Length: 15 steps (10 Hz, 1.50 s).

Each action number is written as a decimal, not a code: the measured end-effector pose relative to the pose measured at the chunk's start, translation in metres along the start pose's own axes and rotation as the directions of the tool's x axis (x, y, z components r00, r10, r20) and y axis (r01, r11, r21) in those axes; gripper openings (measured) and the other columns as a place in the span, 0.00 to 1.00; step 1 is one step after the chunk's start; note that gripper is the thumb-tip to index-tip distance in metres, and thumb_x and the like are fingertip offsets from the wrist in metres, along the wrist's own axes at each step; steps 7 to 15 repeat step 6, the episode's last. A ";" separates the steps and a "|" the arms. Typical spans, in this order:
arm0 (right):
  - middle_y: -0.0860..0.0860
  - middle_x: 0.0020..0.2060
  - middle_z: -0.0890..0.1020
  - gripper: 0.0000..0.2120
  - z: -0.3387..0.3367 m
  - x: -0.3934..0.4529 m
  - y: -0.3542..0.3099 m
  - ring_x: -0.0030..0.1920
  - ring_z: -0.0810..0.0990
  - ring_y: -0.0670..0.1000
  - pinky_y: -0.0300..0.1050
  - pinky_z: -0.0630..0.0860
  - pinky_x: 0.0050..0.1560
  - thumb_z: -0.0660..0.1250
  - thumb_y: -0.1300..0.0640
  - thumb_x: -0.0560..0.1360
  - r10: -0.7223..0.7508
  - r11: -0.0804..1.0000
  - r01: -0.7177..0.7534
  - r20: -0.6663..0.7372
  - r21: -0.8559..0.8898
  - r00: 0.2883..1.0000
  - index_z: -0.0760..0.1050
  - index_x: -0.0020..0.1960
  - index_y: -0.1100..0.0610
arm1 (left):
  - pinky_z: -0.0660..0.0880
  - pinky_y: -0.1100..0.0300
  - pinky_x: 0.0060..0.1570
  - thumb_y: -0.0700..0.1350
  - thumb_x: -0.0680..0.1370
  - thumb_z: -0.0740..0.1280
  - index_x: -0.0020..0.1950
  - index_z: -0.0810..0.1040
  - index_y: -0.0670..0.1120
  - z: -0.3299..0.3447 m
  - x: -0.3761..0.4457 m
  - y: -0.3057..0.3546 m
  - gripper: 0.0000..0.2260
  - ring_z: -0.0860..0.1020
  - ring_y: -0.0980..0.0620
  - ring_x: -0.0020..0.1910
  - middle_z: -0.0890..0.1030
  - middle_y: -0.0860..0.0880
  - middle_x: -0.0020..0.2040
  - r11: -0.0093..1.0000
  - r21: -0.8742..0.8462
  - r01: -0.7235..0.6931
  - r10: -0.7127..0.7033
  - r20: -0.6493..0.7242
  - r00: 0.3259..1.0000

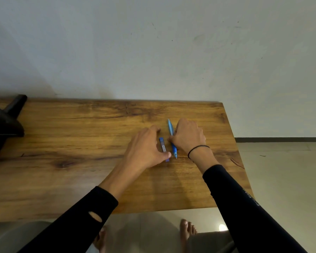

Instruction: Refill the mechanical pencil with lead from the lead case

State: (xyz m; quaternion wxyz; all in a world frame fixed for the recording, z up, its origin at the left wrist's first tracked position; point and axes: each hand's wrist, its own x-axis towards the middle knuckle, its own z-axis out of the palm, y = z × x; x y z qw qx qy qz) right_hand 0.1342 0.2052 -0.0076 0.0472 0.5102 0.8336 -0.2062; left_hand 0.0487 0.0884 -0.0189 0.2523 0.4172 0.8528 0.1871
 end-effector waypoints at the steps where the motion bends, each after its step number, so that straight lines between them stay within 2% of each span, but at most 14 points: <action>1: 0.53 0.44 0.75 0.10 0.000 -0.001 -0.001 0.46 0.77 0.58 0.52 0.75 0.44 0.73 0.54 0.79 0.005 1.000 -0.005 0.011 0.003 1.000 0.73 0.54 0.56 | 0.79 0.52 0.59 0.63 0.66 0.84 0.81 0.68 0.51 0.003 -0.003 0.000 0.49 0.79 0.47 0.65 0.76 0.50 0.69 0.982 0.179 -0.054 0.047 0.043 0.998; 2: 0.50 0.38 0.69 0.12 0.000 -0.002 0.000 0.45 0.76 0.57 0.51 0.75 0.43 0.73 0.55 0.79 0.003 1.000 -0.003 0.004 -0.010 1.000 0.70 0.52 0.55 | 0.77 0.53 0.54 0.63 0.68 0.83 0.78 0.72 0.53 -0.001 0.000 -0.003 0.43 0.79 0.48 0.63 0.78 0.50 0.66 0.979 0.190 -0.079 0.078 0.014 0.997; 3: 0.51 0.40 0.70 0.12 0.000 -0.002 0.000 0.45 0.75 0.57 0.51 0.74 0.43 0.74 0.55 0.78 0.008 1.000 -0.008 0.008 -0.022 1.000 0.72 0.54 0.56 | 0.76 0.52 0.53 0.62 0.69 0.83 0.79 0.72 0.54 -0.006 0.003 -0.007 0.42 0.80 0.47 0.62 0.79 0.50 0.64 0.978 0.191 -0.086 0.090 -0.012 0.996; 4: 0.51 0.40 0.71 0.15 -0.003 -0.002 0.000 0.46 0.75 0.57 0.51 0.73 0.43 0.75 0.52 0.78 0.018 1.000 -0.017 0.045 -0.018 0.999 0.68 0.50 0.54 | 0.76 0.52 0.54 0.63 0.68 0.83 0.79 0.71 0.55 -0.006 0.007 -0.011 0.43 0.80 0.47 0.62 0.79 0.50 0.64 0.978 0.184 -0.097 0.102 -0.020 0.995; 5: 0.52 0.43 0.76 0.15 -0.006 -0.005 0.002 0.44 0.77 0.57 0.50 0.73 0.41 0.72 0.47 0.78 0.006 1.000 -0.006 0.007 0.002 1.000 0.71 0.48 0.55 | 0.74 0.54 0.53 0.64 0.67 0.83 0.82 0.68 0.55 -0.007 0.006 -0.015 0.47 0.79 0.49 0.60 0.78 0.51 0.66 0.984 0.143 -0.108 0.110 -0.006 0.994; 6: 0.52 0.39 0.80 0.11 -0.010 0.001 0.012 0.38 0.79 0.57 0.45 0.67 0.34 0.66 0.50 0.80 0.016 0.988 0.026 -0.272 0.152 0.962 0.75 0.45 0.57 | 0.75 0.56 0.52 0.67 0.64 0.84 0.84 0.63 0.59 -0.010 0.006 -0.022 0.53 0.77 0.56 0.49 0.78 0.54 0.65 0.997 0.021 -0.075 0.076 -0.046 0.996; 15: 0.52 0.39 0.80 0.11 -0.010 0.001 0.012 0.38 0.79 0.57 0.45 0.67 0.34 0.66 0.50 0.80 0.016 0.988 0.026 -0.272 0.152 0.962 0.75 0.45 0.57 | 0.75 0.56 0.52 0.67 0.64 0.84 0.84 0.63 0.59 -0.010 0.006 -0.022 0.53 0.77 0.56 0.49 0.78 0.54 0.65 0.997 0.021 -0.075 0.076 -0.046 0.996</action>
